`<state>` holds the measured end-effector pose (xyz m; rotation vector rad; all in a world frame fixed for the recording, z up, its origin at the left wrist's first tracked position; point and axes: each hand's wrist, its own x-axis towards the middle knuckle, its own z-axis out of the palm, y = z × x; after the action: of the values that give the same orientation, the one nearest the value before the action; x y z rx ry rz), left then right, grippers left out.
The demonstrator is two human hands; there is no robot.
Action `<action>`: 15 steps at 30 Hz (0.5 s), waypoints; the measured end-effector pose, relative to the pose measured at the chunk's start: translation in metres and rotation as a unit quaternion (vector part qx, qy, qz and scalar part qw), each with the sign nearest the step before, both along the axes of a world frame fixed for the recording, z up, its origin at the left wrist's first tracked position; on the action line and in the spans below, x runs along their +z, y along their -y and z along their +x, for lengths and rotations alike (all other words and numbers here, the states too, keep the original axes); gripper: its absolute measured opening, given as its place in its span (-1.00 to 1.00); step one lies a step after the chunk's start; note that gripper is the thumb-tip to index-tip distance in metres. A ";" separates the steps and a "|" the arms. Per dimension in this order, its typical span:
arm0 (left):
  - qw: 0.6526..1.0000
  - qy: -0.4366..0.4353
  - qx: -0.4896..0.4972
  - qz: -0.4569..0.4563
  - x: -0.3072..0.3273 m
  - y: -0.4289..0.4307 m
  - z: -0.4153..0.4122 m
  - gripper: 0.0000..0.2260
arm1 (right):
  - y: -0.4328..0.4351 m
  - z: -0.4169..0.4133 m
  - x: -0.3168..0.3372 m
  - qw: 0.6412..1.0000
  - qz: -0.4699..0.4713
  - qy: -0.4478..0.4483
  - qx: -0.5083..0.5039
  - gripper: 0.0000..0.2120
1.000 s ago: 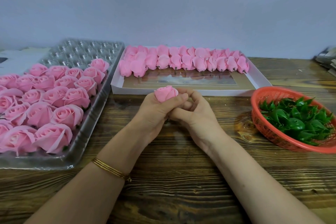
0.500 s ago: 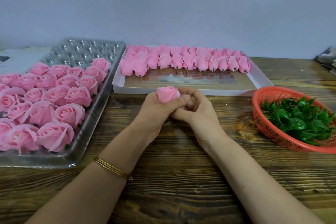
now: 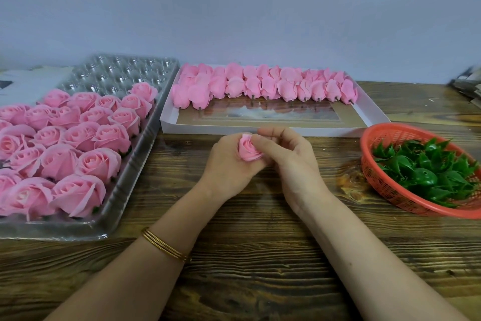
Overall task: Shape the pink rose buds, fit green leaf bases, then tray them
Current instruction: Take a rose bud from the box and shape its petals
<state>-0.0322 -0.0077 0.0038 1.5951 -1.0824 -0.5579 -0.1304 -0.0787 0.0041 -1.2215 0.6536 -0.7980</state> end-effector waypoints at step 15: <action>0.994 -0.074 0.062 -0.043 -0.004 0.003 -0.002 -0.89 | 0.001 0.002 0.001 1.000 0.022 0.015 0.015 -0.88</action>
<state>-0.0337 -0.0108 0.0002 1.5103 -0.8786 -0.5311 -0.1286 -0.0796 0.0047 -1.1748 0.6246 -0.7725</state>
